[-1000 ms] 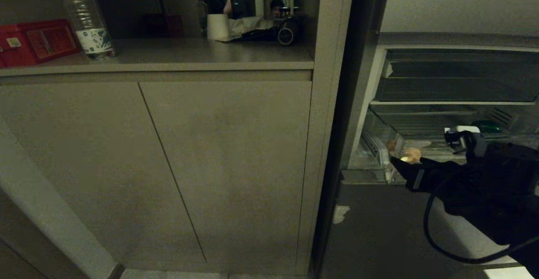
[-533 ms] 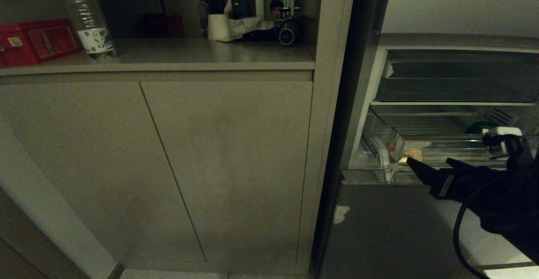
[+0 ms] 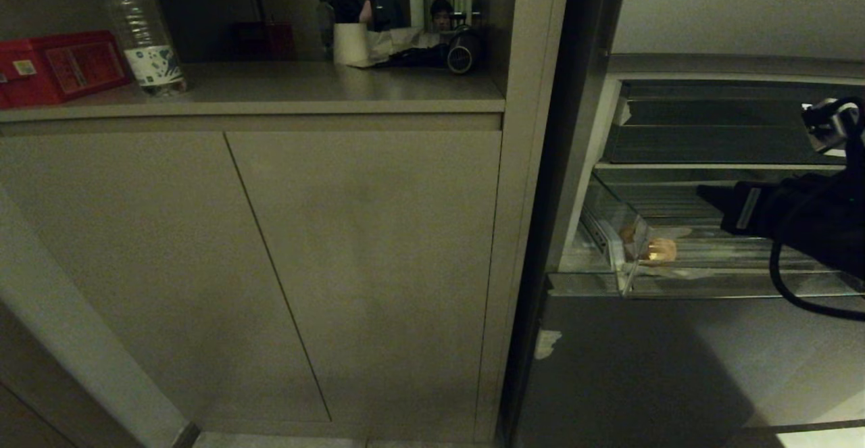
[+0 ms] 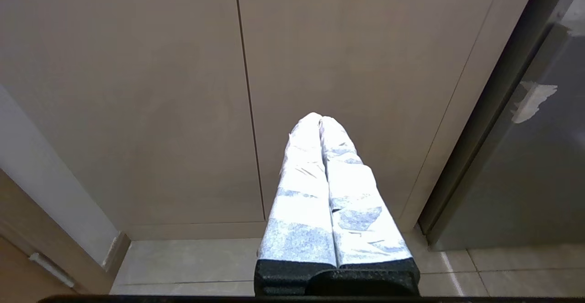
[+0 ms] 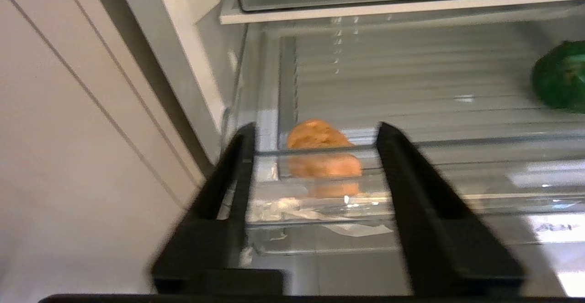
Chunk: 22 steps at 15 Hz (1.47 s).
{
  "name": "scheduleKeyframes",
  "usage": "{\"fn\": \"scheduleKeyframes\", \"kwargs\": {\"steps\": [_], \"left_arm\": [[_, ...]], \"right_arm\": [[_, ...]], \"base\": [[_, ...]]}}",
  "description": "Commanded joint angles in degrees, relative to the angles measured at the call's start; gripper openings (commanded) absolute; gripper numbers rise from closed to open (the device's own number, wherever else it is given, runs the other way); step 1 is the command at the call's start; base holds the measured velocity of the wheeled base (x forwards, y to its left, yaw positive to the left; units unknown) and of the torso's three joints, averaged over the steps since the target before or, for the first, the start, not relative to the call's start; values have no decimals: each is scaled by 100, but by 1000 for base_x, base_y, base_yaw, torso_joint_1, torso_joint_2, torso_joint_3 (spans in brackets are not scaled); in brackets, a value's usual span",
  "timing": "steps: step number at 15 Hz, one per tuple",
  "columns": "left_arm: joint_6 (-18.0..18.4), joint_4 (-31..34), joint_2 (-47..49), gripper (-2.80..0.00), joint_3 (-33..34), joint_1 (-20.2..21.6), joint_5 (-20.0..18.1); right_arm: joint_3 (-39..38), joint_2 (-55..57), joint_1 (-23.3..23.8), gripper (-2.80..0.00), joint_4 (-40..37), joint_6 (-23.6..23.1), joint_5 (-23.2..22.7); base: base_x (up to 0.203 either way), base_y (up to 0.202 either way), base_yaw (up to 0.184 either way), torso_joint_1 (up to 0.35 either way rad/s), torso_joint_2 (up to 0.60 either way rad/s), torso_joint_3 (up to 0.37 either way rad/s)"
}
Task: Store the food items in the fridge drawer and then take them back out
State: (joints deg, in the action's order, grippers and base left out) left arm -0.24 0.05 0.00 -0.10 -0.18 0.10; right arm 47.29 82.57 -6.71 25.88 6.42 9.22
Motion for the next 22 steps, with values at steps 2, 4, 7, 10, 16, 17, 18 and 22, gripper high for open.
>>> {"fn": "scheduleKeyframes", "kwargs": {"steps": [2, 4, 7, 10, 16, 17, 18, 22], "left_arm": [[-2, 0, 9, -280, 1, 1, 4], [-2, 0, 9, -280, -5, 1, 3], [-2, -1, 9, -280, 1, 1, 3], [-2, 4, 9, -280, -8, 1, -1], [-2, -1, 9, -280, -8, 1, -1], [-2, 4, 9, -280, 1, 1, -1], [-2, 4, 9, -280, -6, 1, 5], [-2, 4, 9, -280, -7, 1, 3]], "right_arm": [[929, 1021, 223, -280, -521, 7, -33], [1393, 1433, 298, -280, -1032, 18, -53], [1759, 1799, 396, -280, -1445, 26, -90], [2187, 1977, 486, -280, -2067, 26, -145], [3114, 1892, 656, -280, -4018, 0, -337], [3329, 1906, 669, -280, -4413, 0, -346], [3514, 1926, 710, -280, -4775, 0, -354], [3828, 1871, 830, -280, -5758, -35, -386]], "base": [[0, 0, 0, 0, 0, 0], [0, 0, 0, 0, 0, 0], [0, 0, 0, 0, 0, 0], [0, 0, 0, 0, 0, 0], [0, 0, 0, 0, 0, 0], [0, 0, 0, 0, 0, 0], [0, 0, 0, 0, 0, 0], [0, 0, 0, 0, 0, 0]]}}
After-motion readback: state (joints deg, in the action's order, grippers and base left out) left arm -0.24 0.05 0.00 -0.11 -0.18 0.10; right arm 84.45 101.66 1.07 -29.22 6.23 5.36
